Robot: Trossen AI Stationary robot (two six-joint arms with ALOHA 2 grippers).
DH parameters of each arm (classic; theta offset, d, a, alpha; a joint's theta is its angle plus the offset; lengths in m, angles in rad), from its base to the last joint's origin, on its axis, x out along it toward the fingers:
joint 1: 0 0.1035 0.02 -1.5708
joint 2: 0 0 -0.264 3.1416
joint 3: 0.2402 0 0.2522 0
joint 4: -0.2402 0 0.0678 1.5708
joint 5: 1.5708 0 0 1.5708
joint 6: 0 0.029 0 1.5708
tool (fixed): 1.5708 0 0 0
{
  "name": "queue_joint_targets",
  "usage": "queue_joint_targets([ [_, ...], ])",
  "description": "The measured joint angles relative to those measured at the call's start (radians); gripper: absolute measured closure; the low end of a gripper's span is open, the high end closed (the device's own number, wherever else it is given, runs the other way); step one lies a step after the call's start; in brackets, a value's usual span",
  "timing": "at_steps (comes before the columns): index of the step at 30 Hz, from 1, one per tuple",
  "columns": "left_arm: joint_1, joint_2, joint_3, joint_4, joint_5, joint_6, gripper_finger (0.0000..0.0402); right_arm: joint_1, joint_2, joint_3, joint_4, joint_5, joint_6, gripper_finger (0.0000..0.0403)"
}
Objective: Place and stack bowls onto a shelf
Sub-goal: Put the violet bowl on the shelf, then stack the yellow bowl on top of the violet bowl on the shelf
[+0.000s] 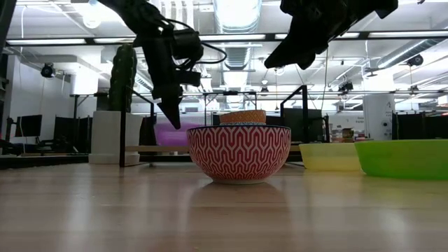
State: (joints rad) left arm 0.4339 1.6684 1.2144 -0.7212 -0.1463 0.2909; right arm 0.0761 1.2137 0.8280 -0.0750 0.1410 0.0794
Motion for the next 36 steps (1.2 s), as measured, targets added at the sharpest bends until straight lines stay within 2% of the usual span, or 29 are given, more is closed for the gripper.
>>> queue_joint_targets([
  [8, -0.007, -0.007, 0.019, -0.025, 0.004, -0.058, 0.0324, 0.0, 0.0, 0.0, 0.002, 0.0, 0.03, 0.0394],
  [11, -0.039, -0.05, 0.025, -0.069, 0.063, -0.101, 0.0309, 0.0, 0.0, 0.0, 0.002, 0.0, 0.099, 0.0394],
  [14, -0.096, -0.129, -0.005, -0.038, 0.104, -0.149, 0.0305, 0.0, 0.0, 0.0, -0.005, -0.001, 0.198, 0.0394],
  [16, -0.145, -0.197, -0.047, 0.019, 0.106, -0.173, 0.0304, 0.0, 0.0, 0.0, -0.017, -0.011, 0.258, 0.0394],
  [21, -0.295, -0.396, -0.239, 0.335, 0.112, -0.225, 0.0304, 0.0, 0.0, 0.045, -0.125, -0.017, 0.357, 0.0394],
  [27, -0.426, -0.586, -0.449, 0.643, 0.114, -0.154, 0.0304, 0.0, 0.0, 0.125, -0.208, -0.017, 0.442, 0.0394],
  [32, -0.439, -0.701, -0.517, 0.677, 0.111, -0.09, 0.0304, 0.002, 0.0, 0.191, -0.346, -0.022, 0.571, 0.0394],
  [36, -0.437, -0.768, -0.523, 0.639, 0.079, -0.052, 0.0304, 0.004, 0.0, 0.216, -0.481, -0.04, 0.752, 0.0394],
])
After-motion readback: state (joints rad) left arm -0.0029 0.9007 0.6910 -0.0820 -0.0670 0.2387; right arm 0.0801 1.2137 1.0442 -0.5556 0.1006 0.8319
